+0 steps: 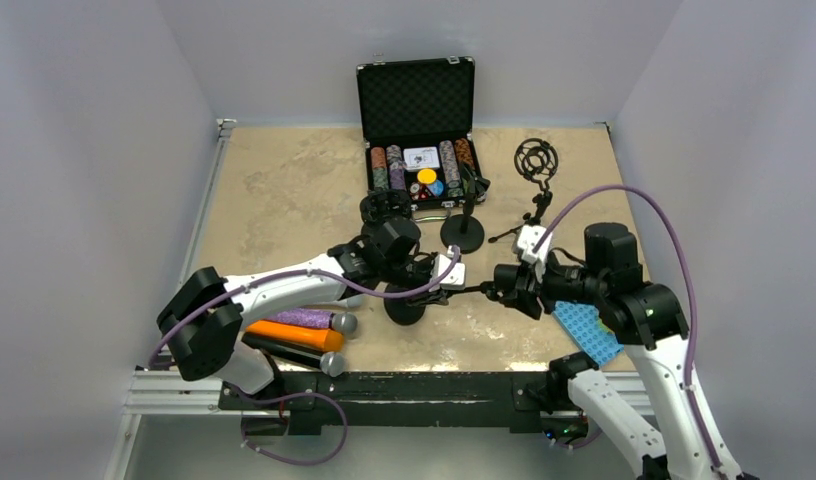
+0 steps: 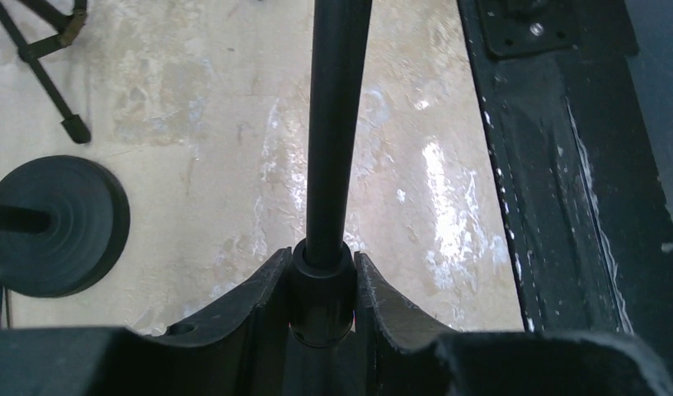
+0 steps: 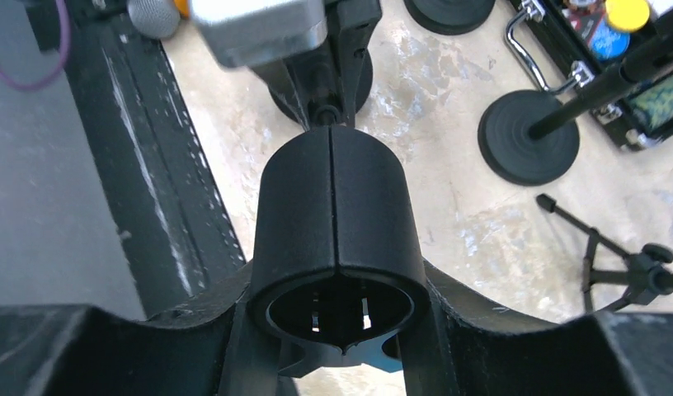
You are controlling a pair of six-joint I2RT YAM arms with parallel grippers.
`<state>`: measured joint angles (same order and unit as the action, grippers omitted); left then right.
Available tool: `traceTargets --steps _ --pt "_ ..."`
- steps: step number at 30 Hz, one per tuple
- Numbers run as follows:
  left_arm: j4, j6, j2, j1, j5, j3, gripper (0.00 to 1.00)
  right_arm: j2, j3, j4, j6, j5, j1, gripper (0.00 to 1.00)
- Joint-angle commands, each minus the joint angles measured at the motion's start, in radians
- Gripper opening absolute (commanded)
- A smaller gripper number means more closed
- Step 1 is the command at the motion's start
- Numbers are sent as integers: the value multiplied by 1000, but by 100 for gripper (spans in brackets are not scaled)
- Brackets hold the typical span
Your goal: Remove the microphone from the stand
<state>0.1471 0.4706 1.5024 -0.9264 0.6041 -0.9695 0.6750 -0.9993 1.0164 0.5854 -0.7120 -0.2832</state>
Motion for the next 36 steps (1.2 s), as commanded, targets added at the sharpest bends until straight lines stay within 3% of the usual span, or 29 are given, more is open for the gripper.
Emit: traceTargets --steps 1,4,11,12,15,17,21,24,27,36 --pt "-210 -256 -38 -22 -97 -2 12 89 -155 -176 -358 -12 -1 0" --pt "-265 -363 -33 -28 -136 -15 0 144 -230 -180 -464 -15 -1 0" --pt "-373 -543 2 -35 -247 -39 0 261 -396 -155 -507 92 -5 0" --pt "-377 -549 6 -35 -245 -43 8 271 -410 -152 -500 94 -6 0" --pt "-381 -545 3 -35 -228 -41 44 304 -439 -116 -432 84 -28 0" --pt "-371 -525 -8 -35 -219 -36 56 319 -451 -87 -394 90 -49 0" --pt "-289 -476 -56 -32 -171 -33 68 316 -445 -90 -374 112 -83 0" --pt "-201 -428 -135 -24 -148 -13 94 316 -454 -82 -359 121 -99 0" --pt "-129 -413 -221 -15 -143 14 99 323 -468 -56 -336 133 -115 0" --pt "91 -389 -438 21 -110 30 99 380 -518 33 -285 166 -178 0"
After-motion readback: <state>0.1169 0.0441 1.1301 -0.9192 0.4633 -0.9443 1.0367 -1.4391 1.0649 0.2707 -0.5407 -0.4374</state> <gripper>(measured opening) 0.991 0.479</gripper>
